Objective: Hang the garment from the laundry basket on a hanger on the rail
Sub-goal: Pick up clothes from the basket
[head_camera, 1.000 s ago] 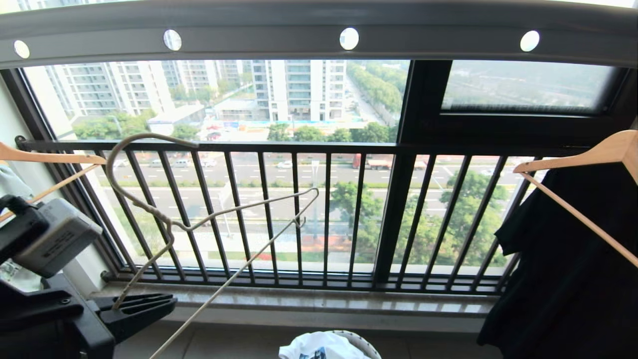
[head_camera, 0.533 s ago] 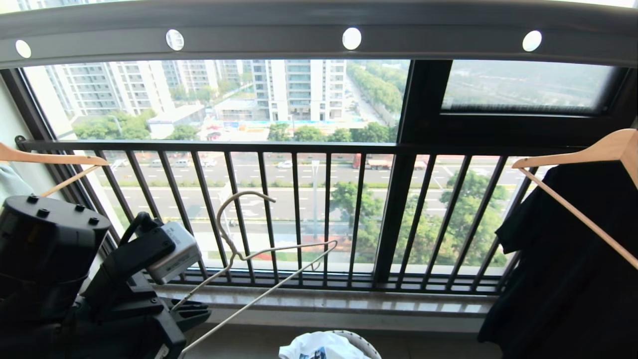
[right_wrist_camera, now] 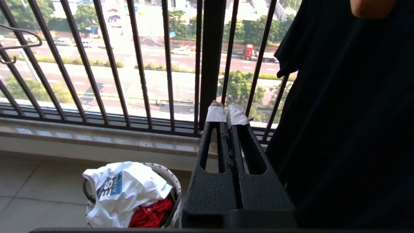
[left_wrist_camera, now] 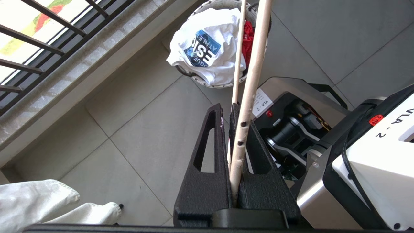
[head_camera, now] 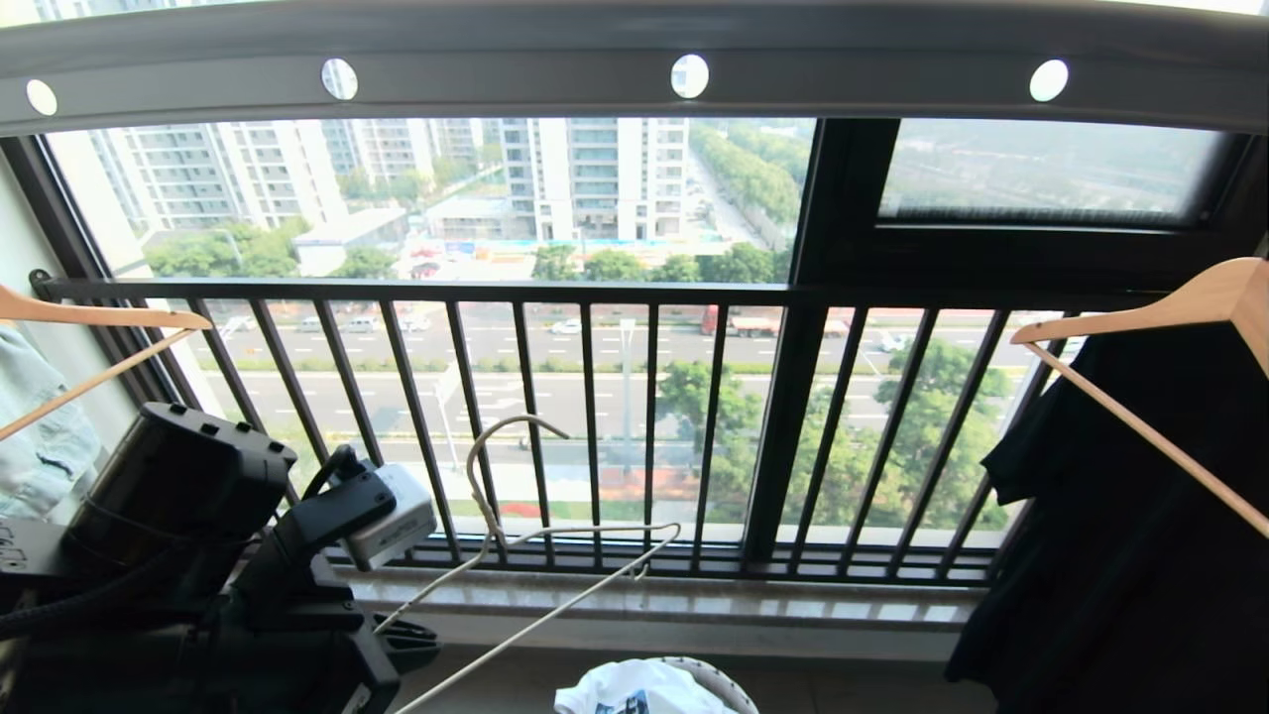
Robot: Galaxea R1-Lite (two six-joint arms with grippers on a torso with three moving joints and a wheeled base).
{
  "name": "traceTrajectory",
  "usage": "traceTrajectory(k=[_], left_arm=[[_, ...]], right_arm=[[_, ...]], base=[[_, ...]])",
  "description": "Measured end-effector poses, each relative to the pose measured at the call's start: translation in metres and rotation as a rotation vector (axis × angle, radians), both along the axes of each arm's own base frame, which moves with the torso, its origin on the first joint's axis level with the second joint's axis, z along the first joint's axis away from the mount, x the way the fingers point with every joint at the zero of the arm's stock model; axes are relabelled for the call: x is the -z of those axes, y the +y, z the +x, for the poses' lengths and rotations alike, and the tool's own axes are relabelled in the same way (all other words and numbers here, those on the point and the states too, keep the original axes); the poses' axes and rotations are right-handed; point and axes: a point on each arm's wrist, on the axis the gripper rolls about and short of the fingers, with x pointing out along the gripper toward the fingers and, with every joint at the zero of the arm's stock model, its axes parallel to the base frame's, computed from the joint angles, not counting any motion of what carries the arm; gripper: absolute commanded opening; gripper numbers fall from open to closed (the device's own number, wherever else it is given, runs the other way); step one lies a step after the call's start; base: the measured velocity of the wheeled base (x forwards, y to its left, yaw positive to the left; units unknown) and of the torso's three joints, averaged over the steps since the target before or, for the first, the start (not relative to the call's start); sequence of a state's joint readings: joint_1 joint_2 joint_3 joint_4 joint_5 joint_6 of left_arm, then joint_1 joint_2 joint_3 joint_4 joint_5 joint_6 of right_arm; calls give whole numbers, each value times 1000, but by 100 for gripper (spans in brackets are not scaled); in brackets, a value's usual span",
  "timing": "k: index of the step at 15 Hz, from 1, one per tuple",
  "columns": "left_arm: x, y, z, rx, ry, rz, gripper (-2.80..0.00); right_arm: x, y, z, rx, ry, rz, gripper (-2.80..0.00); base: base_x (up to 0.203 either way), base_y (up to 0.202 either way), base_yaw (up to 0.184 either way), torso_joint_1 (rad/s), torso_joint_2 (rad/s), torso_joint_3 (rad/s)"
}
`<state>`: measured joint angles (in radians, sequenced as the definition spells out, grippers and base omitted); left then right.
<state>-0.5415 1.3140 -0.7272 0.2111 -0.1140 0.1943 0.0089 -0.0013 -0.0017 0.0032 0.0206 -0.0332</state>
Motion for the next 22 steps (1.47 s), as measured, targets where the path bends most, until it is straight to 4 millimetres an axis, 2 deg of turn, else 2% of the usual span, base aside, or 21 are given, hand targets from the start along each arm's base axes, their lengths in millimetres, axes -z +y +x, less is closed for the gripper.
traceTrajectory(k=[4,7,13,22], left_arm=[[-6,0,-1,97,-30,-22,-280],[-11,-6,8,114,-84,-68,-280],[-3,-5,17,88,-59,-58,-280],[-5,-5,21,77,-83,-72,-280]], right_arm=[[0,0,0,0,0,0,-280],[0,0,0,0,0,0,-280],[0,0,0,0,0,0,-280],[0,0,0,0,0,0,-280]], base=[[0,0,0,0,0,0],[0,0,0,0,0,0],[0,0,0,0,0,0],[0,0,0,0,0,0]])
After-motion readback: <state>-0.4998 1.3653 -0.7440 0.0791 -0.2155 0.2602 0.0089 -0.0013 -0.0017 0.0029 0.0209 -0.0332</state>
